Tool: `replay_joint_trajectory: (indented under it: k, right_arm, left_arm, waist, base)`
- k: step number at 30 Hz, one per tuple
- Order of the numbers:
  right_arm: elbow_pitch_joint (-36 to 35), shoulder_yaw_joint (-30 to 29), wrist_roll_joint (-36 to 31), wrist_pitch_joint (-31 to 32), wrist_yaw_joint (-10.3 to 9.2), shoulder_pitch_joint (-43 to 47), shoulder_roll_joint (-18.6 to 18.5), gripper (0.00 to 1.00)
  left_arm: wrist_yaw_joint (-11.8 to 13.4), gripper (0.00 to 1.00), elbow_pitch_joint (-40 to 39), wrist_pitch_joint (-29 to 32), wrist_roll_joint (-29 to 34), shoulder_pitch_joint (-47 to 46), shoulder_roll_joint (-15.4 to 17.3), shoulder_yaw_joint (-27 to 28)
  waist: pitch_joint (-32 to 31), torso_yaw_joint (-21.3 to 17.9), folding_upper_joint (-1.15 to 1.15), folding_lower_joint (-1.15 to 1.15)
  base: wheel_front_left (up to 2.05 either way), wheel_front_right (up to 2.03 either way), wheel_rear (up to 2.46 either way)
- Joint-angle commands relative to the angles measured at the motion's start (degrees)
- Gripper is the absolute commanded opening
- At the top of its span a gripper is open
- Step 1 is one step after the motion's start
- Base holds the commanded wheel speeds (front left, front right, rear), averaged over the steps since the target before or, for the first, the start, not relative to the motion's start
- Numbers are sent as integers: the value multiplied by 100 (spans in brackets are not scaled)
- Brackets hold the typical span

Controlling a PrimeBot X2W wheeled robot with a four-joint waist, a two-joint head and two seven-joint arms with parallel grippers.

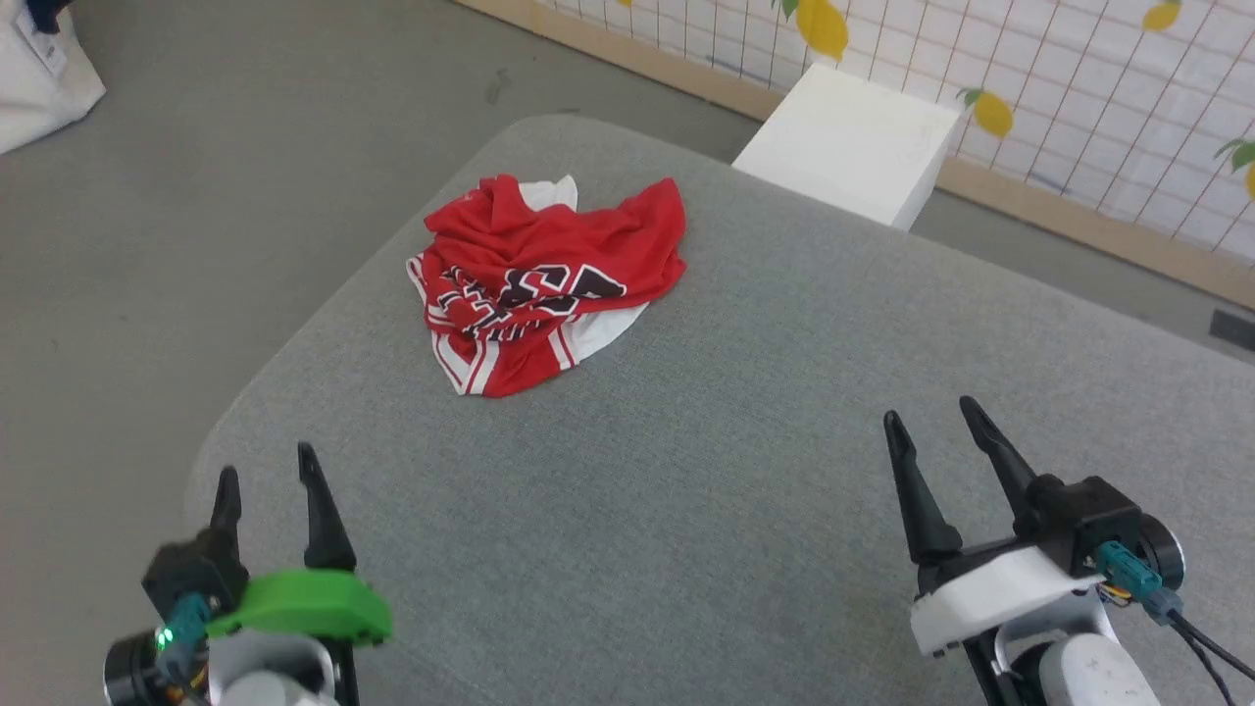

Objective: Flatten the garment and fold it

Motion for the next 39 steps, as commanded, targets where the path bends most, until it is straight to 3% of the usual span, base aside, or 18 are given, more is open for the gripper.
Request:
replay_joint_trajectory:
  k: [1, 8, 17, 27, 37, 39]
  right_arm:
    - [-39, 28, -52, -8, -10, -144, 2, 100]
    - [-282, 141, -292, 163, -10, -476, 2, 100]
    - [-455, 230, -512, 209, -10, -855, 2, 100]
    - [-422, 193, -434, 7, -10, -1118, 1, 100]
    - [-202, 146, -333, -165, -10, -1150, 1, 100]
    - [-145, 138, -303, -188, -10, -1120, 1, 100]
  left_arm:
    - [-64, 100, 73, -60, -169, -308, 4, 21]
    - [-300, 100, 539, 323, -603, -1585, 113, 90]
    - [-445, 100, 1503, 1461, -1186, -3176, 684, 434]
    - [-71, 100, 2165, 2940, -1630, -3648, 1276, 879]
    - [491, 100, 2250, 4534, -1846, -3049, 1433, 985]
    - [565, 14, 2099, 4695, -1786, -2877, 1471, 935]
  waist:
    - [221, -19, 0, 0]
    - [1014, -604, 0, 0]
    - [2110, -1703, 0, 0]
    - [2745, -2654, 0, 0]
    - [2606, -2891, 0, 0]
    - [2449, -2855, 0, 0]
  base:
    - [0, 0, 0]
    - [0, 0, 0]
    - [0, 0, 0]
    - [0, 0, 0]
    - [0, 0, 0]
    - [0, 0, 0]
